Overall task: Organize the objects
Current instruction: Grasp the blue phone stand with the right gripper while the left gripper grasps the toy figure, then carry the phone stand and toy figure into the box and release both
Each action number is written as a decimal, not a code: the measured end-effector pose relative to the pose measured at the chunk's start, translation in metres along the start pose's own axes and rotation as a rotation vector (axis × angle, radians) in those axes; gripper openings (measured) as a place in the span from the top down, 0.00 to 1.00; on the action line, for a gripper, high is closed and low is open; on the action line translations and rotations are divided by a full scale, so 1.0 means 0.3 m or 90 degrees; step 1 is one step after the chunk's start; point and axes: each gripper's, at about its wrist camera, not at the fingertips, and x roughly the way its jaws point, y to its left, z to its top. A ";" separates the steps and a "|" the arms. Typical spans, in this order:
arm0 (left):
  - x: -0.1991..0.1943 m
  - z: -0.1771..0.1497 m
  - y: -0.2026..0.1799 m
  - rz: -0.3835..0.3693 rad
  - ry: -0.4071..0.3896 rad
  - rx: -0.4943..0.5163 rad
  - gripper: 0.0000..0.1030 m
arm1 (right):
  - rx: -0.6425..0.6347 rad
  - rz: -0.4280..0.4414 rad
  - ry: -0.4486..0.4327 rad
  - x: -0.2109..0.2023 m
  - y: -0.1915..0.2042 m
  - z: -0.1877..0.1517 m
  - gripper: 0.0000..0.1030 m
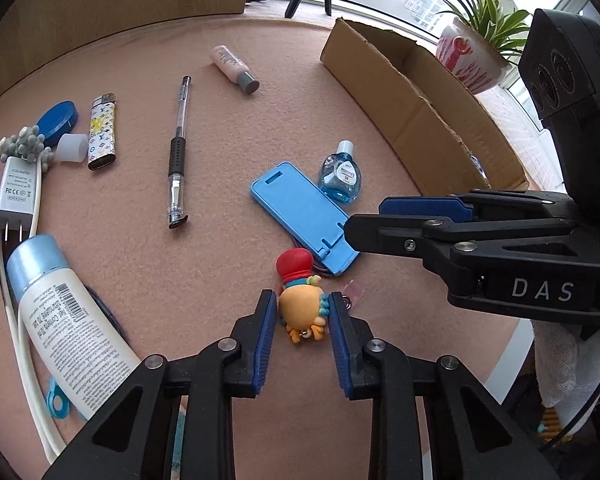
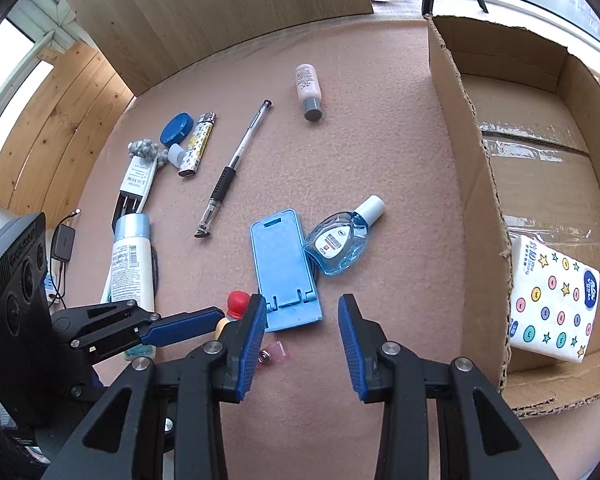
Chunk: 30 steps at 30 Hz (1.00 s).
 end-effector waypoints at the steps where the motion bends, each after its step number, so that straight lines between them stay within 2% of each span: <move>1: -0.006 0.000 0.009 -0.006 -0.001 -0.003 0.76 | -0.010 -0.008 0.000 0.005 0.012 0.002 0.67; 6: -0.012 -0.002 0.020 -0.029 0.002 -0.022 0.73 | -0.070 -0.056 0.017 0.048 0.063 0.012 0.67; 8: -0.008 -0.002 0.008 -0.037 -0.002 -0.026 0.55 | -0.082 -0.064 0.025 0.059 0.067 0.011 0.67; 9: -0.003 0.001 -0.001 -0.033 -0.008 -0.024 0.55 | -0.082 -0.065 0.027 0.059 0.063 0.011 0.67; 12: 0.035 0.020 -0.018 -0.039 0.002 -0.032 0.57 | -0.080 -0.066 0.029 0.057 0.047 0.014 0.67; 14: 0.038 0.020 -0.027 -0.014 -0.004 -0.021 0.67 | -0.083 -0.065 0.031 0.054 0.045 0.015 0.67; 16: 0.024 0.013 -0.012 -0.020 -0.002 -0.027 0.67 | -0.089 -0.064 0.033 0.051 0.048 0.015 0.67; 21: -0.022 -0.027 0.058 0.010 -0.010 -0.053 0.67 | -0.101 -0.055 0.044 0.067 0.072 0.019 0.67; 30: -0.042 -0.056 0.132 0.016 -0.025 -0.092 0.67 | -0.133 -0.094 0.058 0.127 0.135 0.068 0.64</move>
